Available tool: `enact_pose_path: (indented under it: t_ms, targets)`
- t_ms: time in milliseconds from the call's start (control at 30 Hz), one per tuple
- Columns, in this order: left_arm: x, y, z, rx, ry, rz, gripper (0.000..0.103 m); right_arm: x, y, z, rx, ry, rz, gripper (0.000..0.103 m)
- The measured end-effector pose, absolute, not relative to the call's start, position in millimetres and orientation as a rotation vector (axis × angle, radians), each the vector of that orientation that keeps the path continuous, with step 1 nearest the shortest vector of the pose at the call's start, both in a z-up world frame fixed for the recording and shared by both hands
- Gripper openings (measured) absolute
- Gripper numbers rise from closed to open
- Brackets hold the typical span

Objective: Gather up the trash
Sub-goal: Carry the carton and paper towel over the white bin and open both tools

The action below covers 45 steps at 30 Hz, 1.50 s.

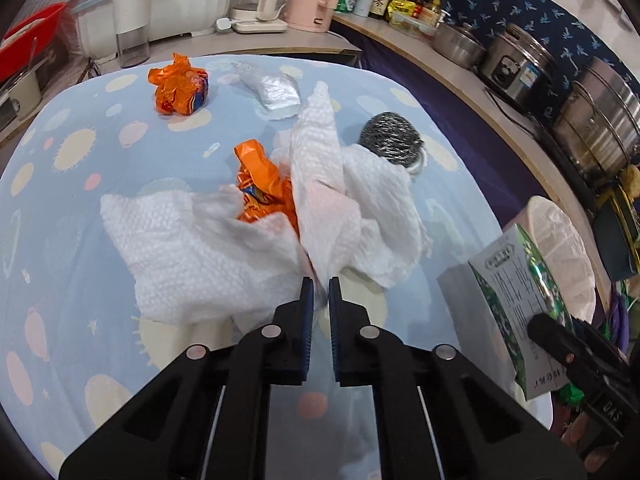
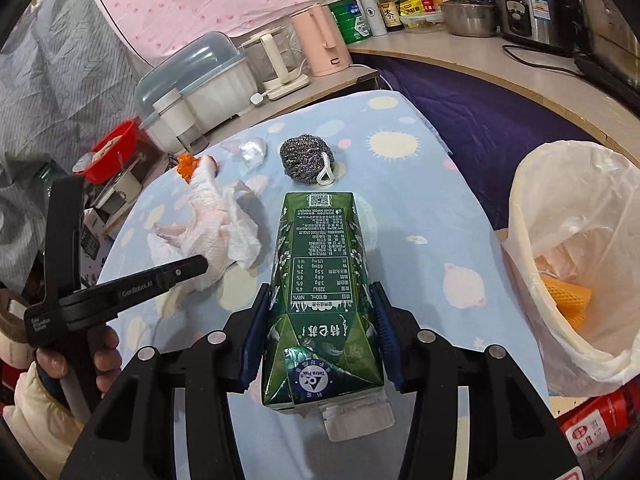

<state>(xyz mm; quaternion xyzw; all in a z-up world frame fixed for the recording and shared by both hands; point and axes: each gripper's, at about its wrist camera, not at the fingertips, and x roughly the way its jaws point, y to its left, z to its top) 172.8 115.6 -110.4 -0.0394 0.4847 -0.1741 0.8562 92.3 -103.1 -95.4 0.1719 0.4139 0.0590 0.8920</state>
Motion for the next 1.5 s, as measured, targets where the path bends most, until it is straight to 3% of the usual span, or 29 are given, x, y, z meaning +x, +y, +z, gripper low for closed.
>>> enact_pose_path:
  t_ms: [200, 467, 500, 567, 600, 633, 700, 867, 933, 967, 1500]
  targets:
    - [141, 117, -101, -0.059, 1.013, -0.424, 0.0, 81, -101, -90, 0.358, 0.846, 0.133, 0.047]
    - [118, 123, -99, -0.088, 1.033, -0.436, 0.001, 66, -106, -81, 0.369, 0.821, 0.109, 0.047]
    - [120, 124, -98, -0.093, 1.031, -0.423, 0.003, 65, -107, -81, 0.371, 0.821, 0.105, 0.047]
    - [126, 125, -98, -0.115, 1.029, -0.406, 0.02, 63, -111, -80, 0.377, 0.816, 0.095, 0.047]
    - [130, 126, -97, -0.129, 1.023, -0.39, 0.036, 62, -113, -79, 0.382, 0.813, 0.092, 0.047]
    - [135, 126, -98, -0.139, 1.012, -0.369, 0.041, 62, -114, -79, 0.386, 0.811, 0.089, 0.047]
    - [145, 124, -100, -0.15, 1.009, -0.353, 0.041, 61, -117, -79, 0.392, 0.807, 0.084, 0.047]
    - [170, 110, -113, -0.125, 1.012, -0.322, 0.035, 61, -121, -79, 0.403, 0.805, 0.074, 0.047]
    - [177, 107, -118, -0.123, 1.035, -0.33, 0.008, 61, -122, -79, 0.407, 0.802, 0.071, 0.047]
    - [179, 105, -121, -0.121, 1.05, -0.336, 0.004, 60, -123, -79, 0.407, 0.801, 0.07, 0.047]
    - [109, 87, -58, -0.112, 0.979, -0.538, 0.001, 46, -139, -60, 0.422, 0.759, 0.016, 0.047]
